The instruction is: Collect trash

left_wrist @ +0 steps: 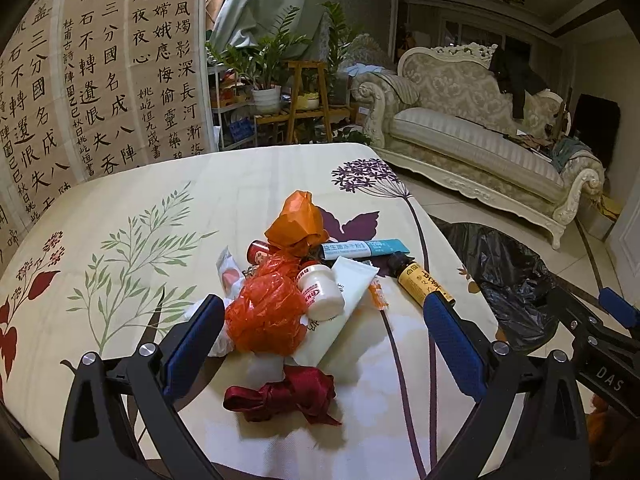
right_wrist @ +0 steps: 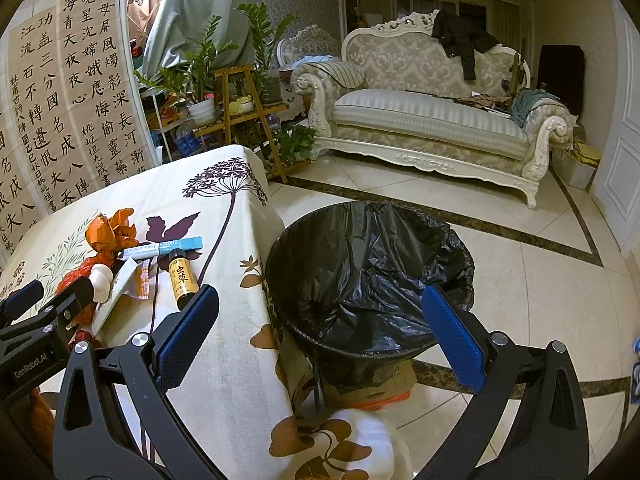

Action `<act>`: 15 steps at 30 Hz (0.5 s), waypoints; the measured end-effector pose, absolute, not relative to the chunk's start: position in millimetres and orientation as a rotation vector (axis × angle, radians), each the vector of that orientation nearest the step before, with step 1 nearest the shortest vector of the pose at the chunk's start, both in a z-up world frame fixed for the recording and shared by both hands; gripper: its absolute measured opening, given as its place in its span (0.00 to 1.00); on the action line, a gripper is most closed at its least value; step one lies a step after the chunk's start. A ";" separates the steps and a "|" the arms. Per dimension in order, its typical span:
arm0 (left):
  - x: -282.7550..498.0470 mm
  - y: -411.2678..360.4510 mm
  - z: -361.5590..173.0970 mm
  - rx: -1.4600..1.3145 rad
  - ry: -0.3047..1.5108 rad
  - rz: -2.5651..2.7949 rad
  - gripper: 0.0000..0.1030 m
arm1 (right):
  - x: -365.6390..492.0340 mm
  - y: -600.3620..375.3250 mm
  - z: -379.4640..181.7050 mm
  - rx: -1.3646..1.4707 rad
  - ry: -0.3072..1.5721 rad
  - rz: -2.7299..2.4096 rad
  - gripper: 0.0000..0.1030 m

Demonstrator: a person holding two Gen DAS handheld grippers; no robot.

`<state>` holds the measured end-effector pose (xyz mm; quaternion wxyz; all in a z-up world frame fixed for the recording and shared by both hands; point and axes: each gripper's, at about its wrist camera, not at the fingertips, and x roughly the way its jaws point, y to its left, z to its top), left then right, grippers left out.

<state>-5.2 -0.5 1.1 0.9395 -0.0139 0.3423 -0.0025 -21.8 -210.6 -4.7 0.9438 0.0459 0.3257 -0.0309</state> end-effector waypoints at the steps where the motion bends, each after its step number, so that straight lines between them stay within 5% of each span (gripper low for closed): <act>1: -5.0 -0.1 1.5 -0.029 0.699 -0.006 0.94 | -21.7 -210.5 -4.9 0.094 0.665 -0.063 0.96; 15: -3.9 0.3 0.8 -0.028 0.696 -0.006 0.94 | -21.5 -210.5 -4.9 0.096 0.664 -0.062 0.96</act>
